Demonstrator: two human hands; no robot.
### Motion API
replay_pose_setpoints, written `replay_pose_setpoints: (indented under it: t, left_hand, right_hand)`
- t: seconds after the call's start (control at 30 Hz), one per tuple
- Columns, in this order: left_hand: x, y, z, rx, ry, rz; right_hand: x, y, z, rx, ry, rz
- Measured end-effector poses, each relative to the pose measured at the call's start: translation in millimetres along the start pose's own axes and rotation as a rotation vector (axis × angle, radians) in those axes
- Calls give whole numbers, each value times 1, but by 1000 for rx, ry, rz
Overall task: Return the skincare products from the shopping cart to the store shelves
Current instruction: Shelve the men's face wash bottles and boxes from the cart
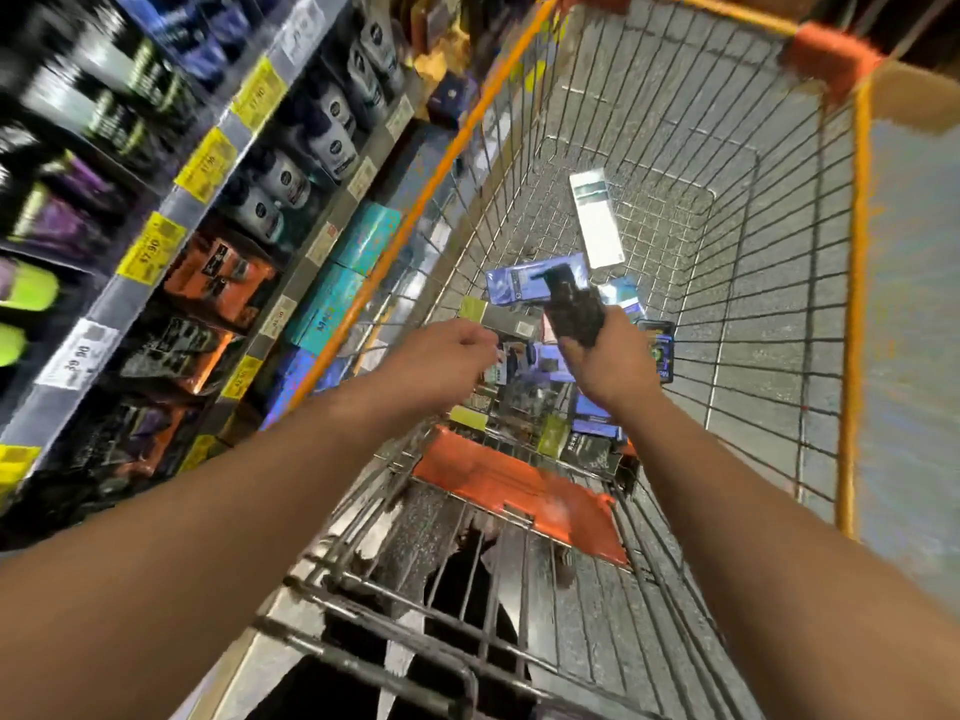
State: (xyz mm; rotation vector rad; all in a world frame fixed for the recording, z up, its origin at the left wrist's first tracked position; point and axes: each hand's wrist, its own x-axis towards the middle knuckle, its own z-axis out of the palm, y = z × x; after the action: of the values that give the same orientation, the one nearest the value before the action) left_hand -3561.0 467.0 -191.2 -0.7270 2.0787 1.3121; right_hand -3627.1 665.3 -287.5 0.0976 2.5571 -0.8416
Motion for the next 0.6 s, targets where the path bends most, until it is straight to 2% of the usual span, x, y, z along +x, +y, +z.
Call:
replay_pose_setpoints:
  t: [0.07,0.3,0.43,0.6]
  left_hand:
    - [-10,10,-4,-22,14,29]
    - [-68,44,-56,-505,-94,29]
    - [-119,51,-107,-526,-132,151]
    - [-192,47,-170,-540,-106,336]
  right_hand:
    - [-21,-26,-14,138,61,-14]
    - [-108,-132,-61,461,152,-119]
    - [-146,-190,-75,580,171,-158]
    - [-193,-269,-81,756,104,-232]
